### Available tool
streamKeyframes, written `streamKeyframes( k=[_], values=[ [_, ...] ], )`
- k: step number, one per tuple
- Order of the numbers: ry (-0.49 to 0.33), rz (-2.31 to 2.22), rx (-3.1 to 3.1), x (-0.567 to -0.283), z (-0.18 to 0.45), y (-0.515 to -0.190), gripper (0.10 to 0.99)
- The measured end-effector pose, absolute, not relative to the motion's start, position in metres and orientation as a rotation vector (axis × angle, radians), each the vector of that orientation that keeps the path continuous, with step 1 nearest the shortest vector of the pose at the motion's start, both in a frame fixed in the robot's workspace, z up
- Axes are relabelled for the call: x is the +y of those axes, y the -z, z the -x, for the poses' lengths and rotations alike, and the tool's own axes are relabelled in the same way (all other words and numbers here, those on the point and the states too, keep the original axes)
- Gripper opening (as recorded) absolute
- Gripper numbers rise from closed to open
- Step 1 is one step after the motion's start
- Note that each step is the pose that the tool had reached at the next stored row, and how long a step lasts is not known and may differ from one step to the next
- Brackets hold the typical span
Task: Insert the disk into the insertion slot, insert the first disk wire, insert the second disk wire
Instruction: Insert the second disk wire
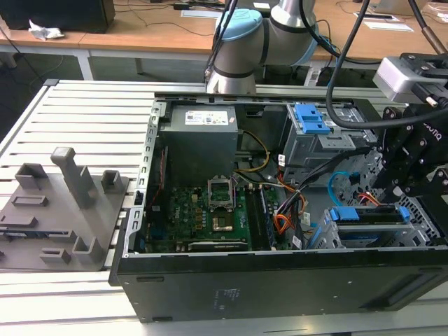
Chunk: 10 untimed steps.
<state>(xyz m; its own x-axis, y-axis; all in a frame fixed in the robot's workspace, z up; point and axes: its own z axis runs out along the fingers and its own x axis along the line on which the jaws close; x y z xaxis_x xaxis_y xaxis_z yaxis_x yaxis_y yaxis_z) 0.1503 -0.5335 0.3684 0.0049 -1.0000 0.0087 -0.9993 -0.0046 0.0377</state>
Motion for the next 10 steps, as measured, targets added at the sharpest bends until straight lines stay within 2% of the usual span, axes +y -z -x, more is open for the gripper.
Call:
streamKeyframes(
  k=[1,10],
  values=[
    [0.032,-2.203,-2.193,-0.534,-0.15,-0.368,0.361],
    [0.032,-2.205,-2.191,-0.52,-0.151,-0.368,0.361]
  ],
)
